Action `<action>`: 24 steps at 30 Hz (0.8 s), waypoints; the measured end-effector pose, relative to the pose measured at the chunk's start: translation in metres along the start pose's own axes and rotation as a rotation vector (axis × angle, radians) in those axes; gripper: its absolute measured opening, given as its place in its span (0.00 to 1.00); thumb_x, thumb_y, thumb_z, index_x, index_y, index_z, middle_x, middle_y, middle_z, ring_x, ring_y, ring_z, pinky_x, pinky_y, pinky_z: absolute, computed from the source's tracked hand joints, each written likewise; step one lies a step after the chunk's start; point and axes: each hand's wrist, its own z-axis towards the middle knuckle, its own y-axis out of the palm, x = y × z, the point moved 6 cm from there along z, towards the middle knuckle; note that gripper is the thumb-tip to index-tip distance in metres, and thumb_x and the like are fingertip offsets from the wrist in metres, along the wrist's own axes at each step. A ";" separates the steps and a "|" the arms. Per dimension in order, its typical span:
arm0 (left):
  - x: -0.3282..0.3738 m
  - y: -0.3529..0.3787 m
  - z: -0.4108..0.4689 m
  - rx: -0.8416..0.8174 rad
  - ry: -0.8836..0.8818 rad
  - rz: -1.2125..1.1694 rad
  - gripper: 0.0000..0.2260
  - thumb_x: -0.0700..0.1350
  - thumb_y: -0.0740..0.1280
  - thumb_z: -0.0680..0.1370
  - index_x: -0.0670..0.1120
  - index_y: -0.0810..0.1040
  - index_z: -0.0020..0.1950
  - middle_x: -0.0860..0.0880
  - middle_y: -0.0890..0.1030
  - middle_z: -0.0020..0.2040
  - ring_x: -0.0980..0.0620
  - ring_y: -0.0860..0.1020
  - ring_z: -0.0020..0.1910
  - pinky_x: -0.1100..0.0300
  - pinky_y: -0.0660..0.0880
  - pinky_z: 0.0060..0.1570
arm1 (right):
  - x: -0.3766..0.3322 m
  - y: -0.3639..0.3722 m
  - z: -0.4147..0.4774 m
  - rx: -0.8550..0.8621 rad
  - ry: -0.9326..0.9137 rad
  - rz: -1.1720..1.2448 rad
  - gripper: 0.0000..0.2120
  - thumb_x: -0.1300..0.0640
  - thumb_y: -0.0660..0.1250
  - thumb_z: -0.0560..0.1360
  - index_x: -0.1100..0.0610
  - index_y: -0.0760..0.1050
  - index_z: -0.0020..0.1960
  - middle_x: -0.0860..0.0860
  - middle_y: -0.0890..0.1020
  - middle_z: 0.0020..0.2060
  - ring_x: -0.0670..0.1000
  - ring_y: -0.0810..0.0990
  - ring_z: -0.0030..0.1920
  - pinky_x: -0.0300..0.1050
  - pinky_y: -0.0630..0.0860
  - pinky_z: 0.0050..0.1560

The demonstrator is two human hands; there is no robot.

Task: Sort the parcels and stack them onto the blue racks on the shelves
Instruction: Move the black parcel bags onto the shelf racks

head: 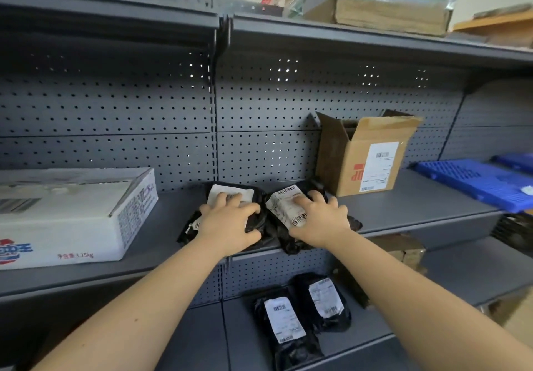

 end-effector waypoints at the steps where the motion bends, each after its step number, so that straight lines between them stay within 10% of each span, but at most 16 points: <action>1: 0.006 -0.003 0.002 -0.001 0.027 0.010 0.21 0.62 0.59 0.71 0.65 0.65 0.65 0.52 0.63 0.72 0.45 0.57 0.69 0.41 0.64 0.59 | 0.005 -0.005 -0.002 0.012 0.002 -0.020 0.36 0.37 0.66 0.66 0.41 0.60 0.72 0.50 0.63 0.71 0.63 0.65 0.64 0.56 0.64 0.59; 24: 0.307 -0.034 0.060 0.125 0.479 -0.160 0.22 0.62 0.60 0.71 0.66 0.64 0.65 0.52 0.61 0.73 0.45 0.56 0.69 0.41 0.64 0.60 | 0.292 -0.084 -0.139 0.157 0.469 0.085 0.33 0.37 0.66 0.67 0.41 0.64 0.70 0.46 0.64 0.71 0.59 0.65 0.65 0.58 0.63 0.63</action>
